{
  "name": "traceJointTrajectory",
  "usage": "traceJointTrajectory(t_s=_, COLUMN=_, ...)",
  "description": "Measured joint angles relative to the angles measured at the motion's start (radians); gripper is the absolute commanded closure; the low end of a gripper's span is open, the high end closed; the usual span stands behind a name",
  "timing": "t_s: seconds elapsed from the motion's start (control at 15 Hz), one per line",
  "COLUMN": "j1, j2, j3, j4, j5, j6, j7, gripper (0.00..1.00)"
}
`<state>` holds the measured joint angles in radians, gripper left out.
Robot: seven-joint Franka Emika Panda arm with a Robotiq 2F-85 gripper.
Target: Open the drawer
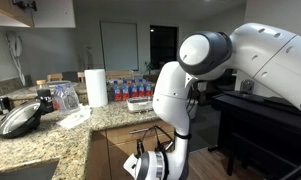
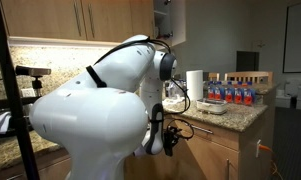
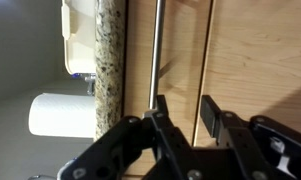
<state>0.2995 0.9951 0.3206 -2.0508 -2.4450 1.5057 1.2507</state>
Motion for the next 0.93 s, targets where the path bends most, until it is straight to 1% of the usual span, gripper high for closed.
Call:
traceJointTrajectory(t_s=0.27, j1=-0.028, j2=-0.048, j3=-0.001, j4=0.006, j5=0.051, j6=0.079, j7=-0.069, gripper=0.03)
traceJointTrajectory(t_s=0.33, j1=-0.038, j2=-0.061, j3=-0.002, j4=0.007, j5=0.057, j6=0.101, j7=-0.085, gripper=0.01)
traceJointTrajectory(t_s=0.67, j1=-0.087, j2=-0.108, j3=-0.013, j4=0.023, j5=0.070, j6=0.196, j7=-0.153, gripper=0.00)
traceJointTrajectory(t_s=0.93, j1=-0.108, j2=-0.115, j3=-0.029, j4=0.069, j5=0.097, j6=0.250, j7=-0.180, gripper=0.00)
